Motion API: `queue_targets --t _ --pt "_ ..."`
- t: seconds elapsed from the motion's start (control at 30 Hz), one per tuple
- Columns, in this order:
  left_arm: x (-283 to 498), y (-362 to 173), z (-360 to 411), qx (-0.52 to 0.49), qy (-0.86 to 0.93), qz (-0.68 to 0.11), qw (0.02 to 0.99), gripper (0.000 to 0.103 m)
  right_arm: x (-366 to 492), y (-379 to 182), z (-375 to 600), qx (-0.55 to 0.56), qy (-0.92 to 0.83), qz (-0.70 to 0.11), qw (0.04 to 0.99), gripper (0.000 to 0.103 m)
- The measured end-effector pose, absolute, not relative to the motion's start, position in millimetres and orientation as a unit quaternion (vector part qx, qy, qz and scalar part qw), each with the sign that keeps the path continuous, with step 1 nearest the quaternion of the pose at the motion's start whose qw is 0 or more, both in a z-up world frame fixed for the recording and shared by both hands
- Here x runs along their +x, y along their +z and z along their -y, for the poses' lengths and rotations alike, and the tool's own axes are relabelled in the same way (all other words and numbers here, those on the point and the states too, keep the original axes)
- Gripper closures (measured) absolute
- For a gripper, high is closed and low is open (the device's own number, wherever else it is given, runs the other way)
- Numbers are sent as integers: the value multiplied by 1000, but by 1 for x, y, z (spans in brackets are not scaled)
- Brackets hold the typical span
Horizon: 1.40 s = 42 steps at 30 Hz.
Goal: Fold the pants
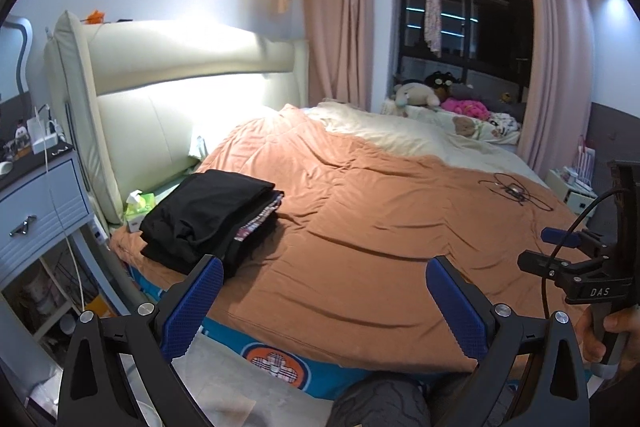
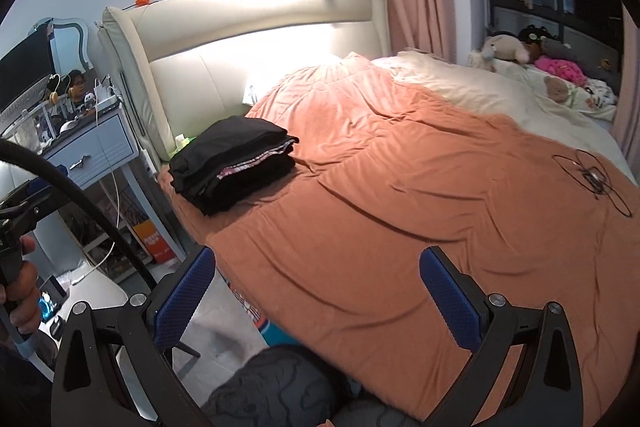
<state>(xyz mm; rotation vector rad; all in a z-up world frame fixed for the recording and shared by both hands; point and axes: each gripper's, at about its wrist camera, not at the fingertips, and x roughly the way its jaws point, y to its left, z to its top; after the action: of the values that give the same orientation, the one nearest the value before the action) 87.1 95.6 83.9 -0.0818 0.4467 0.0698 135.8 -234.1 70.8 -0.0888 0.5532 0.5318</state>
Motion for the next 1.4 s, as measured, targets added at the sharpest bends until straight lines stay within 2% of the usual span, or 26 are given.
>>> queue_targets --t 0.7,1.4 --pt "-11 74 -32 -8 3 -187 982 1 -26 48 276 -27 177 -197 964 0" --pt "-62 52 -36 -19 8 -163 986 1 -86 8 276 -8 147 -180 973 0"
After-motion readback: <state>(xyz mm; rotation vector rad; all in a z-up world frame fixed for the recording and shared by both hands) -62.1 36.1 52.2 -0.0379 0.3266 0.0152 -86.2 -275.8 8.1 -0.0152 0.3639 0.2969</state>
